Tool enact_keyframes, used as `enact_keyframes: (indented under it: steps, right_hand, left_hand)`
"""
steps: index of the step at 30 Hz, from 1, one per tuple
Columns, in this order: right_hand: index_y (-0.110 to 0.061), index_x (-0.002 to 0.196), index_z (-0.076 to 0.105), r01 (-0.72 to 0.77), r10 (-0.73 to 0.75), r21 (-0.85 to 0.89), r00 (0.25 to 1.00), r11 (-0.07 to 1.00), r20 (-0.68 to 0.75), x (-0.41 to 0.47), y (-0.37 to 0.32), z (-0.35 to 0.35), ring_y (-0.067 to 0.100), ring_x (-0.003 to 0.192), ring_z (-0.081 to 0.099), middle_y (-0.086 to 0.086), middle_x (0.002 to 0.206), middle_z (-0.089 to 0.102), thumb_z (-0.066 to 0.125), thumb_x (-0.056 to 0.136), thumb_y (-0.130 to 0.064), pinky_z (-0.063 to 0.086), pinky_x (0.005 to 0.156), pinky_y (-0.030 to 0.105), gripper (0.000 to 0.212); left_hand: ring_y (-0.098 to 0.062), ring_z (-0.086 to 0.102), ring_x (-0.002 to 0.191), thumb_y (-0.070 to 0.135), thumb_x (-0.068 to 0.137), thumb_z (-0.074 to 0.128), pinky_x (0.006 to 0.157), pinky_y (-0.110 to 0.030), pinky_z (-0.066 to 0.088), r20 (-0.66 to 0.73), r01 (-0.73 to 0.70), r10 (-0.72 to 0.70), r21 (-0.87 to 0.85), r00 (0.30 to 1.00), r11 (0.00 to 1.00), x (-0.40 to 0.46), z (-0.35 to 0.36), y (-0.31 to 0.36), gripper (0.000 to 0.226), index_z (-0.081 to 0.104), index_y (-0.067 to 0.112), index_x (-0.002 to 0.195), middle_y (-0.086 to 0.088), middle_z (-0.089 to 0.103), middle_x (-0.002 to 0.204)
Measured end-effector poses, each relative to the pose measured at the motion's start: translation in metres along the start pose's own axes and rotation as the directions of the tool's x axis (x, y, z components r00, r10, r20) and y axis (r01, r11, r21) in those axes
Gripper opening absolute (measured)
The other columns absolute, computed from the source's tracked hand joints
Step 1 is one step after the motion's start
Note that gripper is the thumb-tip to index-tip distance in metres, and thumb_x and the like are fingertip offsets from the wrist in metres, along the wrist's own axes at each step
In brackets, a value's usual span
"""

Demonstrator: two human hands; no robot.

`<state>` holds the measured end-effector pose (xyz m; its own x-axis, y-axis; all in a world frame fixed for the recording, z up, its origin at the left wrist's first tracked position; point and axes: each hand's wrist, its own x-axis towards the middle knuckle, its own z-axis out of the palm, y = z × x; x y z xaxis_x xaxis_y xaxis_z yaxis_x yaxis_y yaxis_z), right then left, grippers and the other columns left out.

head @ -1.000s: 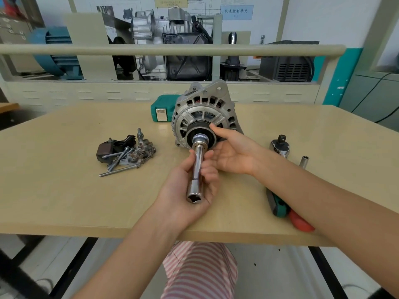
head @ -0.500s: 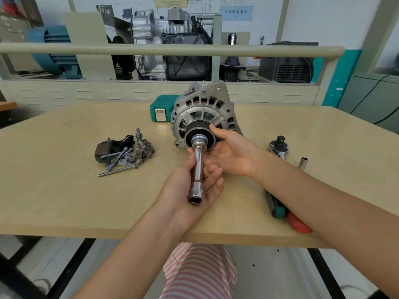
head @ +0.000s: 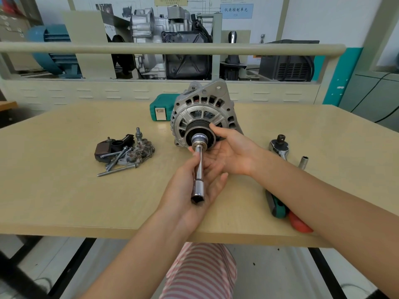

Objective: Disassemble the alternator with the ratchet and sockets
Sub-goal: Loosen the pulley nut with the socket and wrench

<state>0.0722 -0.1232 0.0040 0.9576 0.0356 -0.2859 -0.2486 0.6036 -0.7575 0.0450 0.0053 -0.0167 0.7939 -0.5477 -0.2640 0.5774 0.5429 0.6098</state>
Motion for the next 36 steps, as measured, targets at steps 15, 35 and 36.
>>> enact_keyframes:
  steps: [15, 35, 36]
  right_hand:
    - [0.006, 0.118, 0.054, 0.01, -0.009, -0.02, 1.0, 1.0, 0.008, 0.002, 0.001, -0.002, 0.027, 0.078, 0.068, 0.02, 0.094, 0.067, 0.051, 0.093, -0.036, 0.058, 0.068, 0.03, 0.049]
    - [0.003, 0.114, 0.056, -0.001, 0.001, -0.04, 1.0, 0.999, -0.006, 0.001, 0.0, -0.002, 0.025, 0.076, 0.068, 0.018, 0.089, 0.067, 0.051, 0.092, -0.037, 0.057, 0.068, 0.029, 0.046]
    - [0.003, 0.118, 0.054, 0.001, -0.001, -0.047, 1.0, 0.999, -0.005, 0.001, 0.0, -0.002, 0.024, 0.078, 0.067, 0.017, 0.092, 0.067, 0.051, 0.093, -0.038, 0.056, 0.071, 0.029, 0.048]
  left_hand:
    - [-0.008, 0.061, 0.046, 0.01, 0.09, 0.06, 0.038, -0.016, 0.047, -0.043, -0.029, 0.03, 0.029, 0.999, 0.999, -0.001, -0.003, -0.003, 0.011, 0.06, 0.002, 0.082, -0.006, 0.062, 0.057]
    - [-0.013, 0.071, 0.062, 0.022, 0.096, 0.051, 0.053, -0.025, 0.058, -0.015, -0.025, 0.025, 0.034, 1.0, 0.999, 0.001, -0.005, -0.003, 0.026, 0.061, 0.003, 0.082, -0.008, 0.07, 0.066]
    - [-0.014, 0.071, 0.063, 0.025, 0.097, 0.048, 0.053, -0.026, 0.058, -0.008, 0.001, -0.001, 0.037, 1.0, 0.999, 0.001, -0.005, -0.002, 0.03, 0.061, 0.003, 0.083, -0.009, 0.071, 0.069]
